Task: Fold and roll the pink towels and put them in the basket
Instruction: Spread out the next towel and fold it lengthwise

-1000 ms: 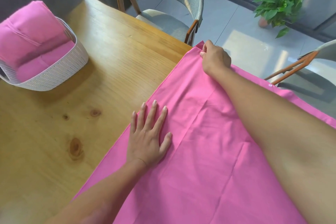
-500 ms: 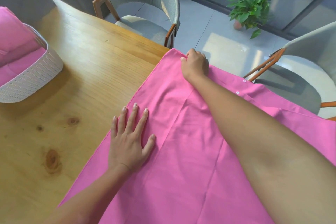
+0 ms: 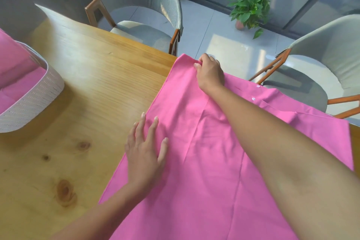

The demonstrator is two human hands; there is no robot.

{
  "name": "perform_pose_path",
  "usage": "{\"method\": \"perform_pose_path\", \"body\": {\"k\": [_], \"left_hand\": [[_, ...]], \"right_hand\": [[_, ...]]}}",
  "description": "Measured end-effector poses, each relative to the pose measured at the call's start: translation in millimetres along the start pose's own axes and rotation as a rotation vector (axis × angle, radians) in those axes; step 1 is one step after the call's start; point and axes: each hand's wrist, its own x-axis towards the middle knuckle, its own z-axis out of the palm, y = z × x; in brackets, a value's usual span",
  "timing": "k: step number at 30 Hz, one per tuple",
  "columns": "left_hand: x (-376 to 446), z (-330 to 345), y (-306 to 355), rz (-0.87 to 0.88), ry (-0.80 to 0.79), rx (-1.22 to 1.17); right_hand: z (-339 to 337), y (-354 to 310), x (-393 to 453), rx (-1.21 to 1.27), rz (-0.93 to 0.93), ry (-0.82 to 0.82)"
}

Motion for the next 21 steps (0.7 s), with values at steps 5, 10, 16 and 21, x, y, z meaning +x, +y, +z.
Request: {"method": "perform_pose_path", "body": {"k": [5, 10, 16, 21], "left_hand": [[28.9, -2.5, 2.9, 0.008, 0.047, 0.012], [43.1, 1.8, 1.7, -0.022, 0.032, 0.106], [26.0, 12.1, 7.2, 0.144, -0.047, 0.228], [47.3, 25.2, 48.4, 0.325, -0.092, 0.209]], "right_hand": [[4.3, -0.9, 4.2, 0.004, 0.024, 0.029], [3.0, 2.9, 10.5, -0.003, 0.05, -0.016], [-31.7, 38.5, -13.7, -0.137, 0.079, -0.028], [-101.6, 127.0, -58.9, -0.16, 0.142, -0.151]]}}
